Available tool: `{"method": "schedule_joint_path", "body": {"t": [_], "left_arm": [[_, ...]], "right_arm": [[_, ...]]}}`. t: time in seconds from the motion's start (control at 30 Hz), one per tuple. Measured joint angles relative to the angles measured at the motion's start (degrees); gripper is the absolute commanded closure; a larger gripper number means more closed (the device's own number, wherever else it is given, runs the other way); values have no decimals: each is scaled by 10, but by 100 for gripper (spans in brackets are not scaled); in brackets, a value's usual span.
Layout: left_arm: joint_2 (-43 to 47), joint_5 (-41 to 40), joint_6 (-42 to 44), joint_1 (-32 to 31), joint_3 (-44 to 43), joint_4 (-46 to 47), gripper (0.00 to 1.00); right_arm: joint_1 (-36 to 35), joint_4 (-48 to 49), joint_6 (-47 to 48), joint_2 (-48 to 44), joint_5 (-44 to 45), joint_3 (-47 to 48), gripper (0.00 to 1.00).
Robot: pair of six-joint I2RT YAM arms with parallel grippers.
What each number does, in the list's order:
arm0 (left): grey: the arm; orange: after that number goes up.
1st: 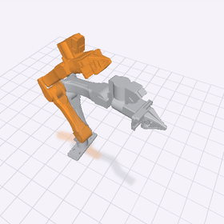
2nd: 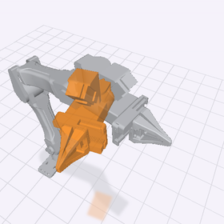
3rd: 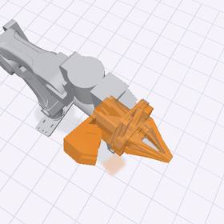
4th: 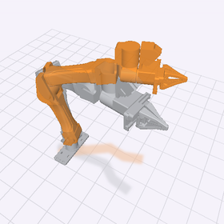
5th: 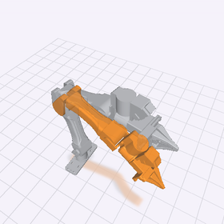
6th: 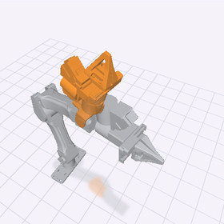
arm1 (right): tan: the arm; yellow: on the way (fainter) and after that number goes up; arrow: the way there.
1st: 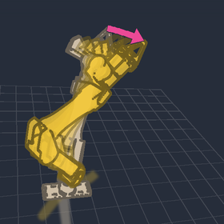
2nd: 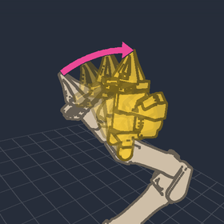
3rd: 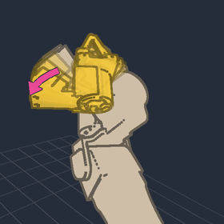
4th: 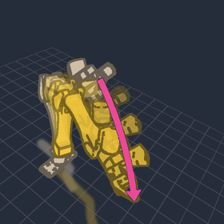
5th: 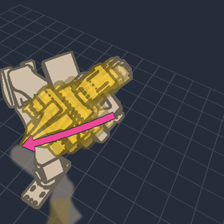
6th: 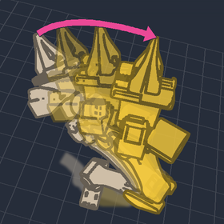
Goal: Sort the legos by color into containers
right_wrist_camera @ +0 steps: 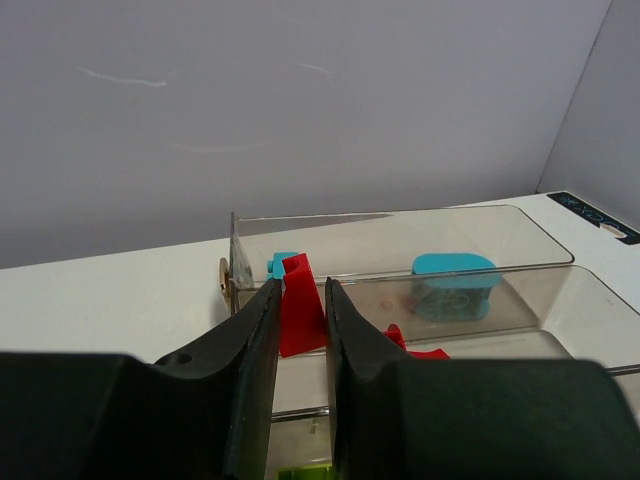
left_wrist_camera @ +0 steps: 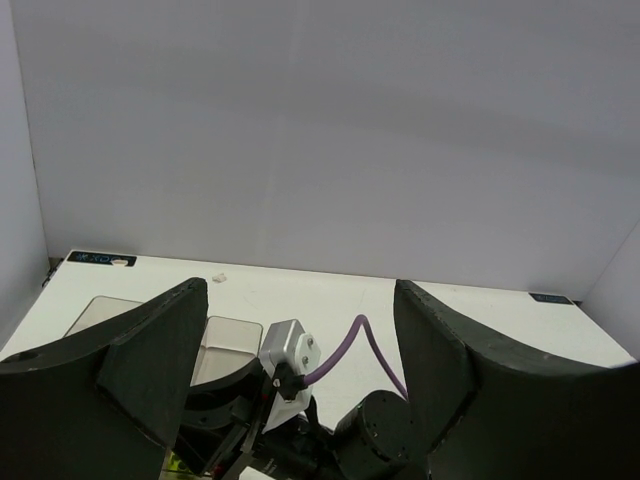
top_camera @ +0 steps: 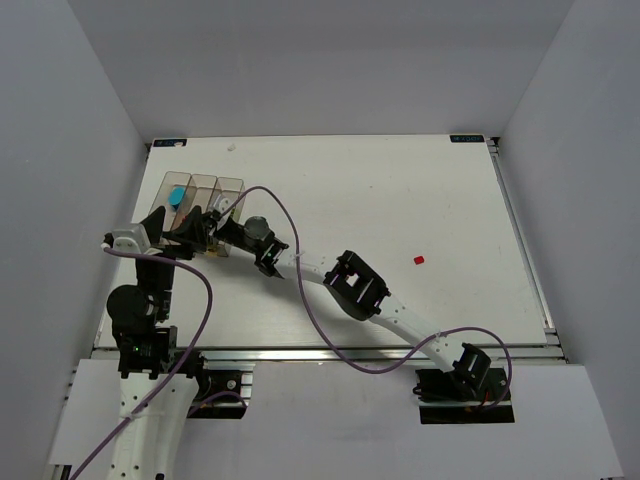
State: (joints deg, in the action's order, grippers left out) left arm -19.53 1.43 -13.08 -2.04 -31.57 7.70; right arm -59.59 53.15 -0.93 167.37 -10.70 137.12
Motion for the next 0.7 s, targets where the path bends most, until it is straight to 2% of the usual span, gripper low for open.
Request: {"method": "schedule_joint_path", "body": {"t": [0.23, 0.5, 0.63, 0.7], "left_arm": [[3, 0, 1, 0, 0, 0, 15], [5, -14, 2, -1, 0, -2, 15], [6, -17, 2, -1, 0, -2, 15], [6, -19, 2, -1, 0, -2, 15]], "right_arm": [[-4, 0, 0, 1, -2, 0, 95], [-6, 0, 0, 1, -2, 0, 61], [-6, 0, -1, 1, -1, 0, 48], [-6, 0, -1, 1, -1, 0, 46]]}}
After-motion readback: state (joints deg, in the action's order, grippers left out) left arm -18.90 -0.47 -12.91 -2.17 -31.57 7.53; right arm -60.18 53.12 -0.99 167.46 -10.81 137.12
